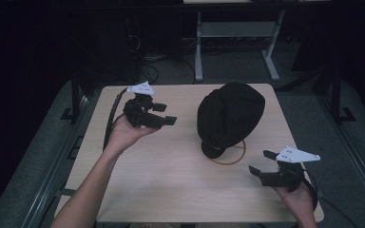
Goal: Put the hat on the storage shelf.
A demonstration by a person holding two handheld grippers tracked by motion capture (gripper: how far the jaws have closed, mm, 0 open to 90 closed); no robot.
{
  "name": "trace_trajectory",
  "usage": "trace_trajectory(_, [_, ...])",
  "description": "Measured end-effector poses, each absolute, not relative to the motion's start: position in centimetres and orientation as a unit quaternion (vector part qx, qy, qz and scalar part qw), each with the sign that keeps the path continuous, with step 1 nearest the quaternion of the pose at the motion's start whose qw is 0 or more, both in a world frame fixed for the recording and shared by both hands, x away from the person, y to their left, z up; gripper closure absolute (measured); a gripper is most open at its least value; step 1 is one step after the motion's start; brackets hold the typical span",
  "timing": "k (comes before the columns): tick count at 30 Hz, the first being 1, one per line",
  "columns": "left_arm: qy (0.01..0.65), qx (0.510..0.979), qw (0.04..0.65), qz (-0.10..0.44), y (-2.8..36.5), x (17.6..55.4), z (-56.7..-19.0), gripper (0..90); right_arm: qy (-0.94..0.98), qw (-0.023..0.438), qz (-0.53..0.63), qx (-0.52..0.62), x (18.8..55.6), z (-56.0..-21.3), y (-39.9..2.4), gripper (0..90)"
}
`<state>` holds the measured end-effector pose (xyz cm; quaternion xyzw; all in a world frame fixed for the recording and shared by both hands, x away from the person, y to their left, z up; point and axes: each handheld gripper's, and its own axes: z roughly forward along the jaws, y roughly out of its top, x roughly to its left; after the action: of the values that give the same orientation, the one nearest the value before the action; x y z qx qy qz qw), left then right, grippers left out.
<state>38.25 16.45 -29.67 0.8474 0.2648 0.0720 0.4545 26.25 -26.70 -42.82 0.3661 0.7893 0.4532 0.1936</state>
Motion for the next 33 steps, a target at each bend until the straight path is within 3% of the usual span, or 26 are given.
trace_trajectory(33, [0.309, 0.826, 0.463, 0.094, 21.6, 34.5, -34.5, 29.7, 0.784, 0.200, 0.452, 0.375, 26.2, -43.1, -26.5, 18.5])
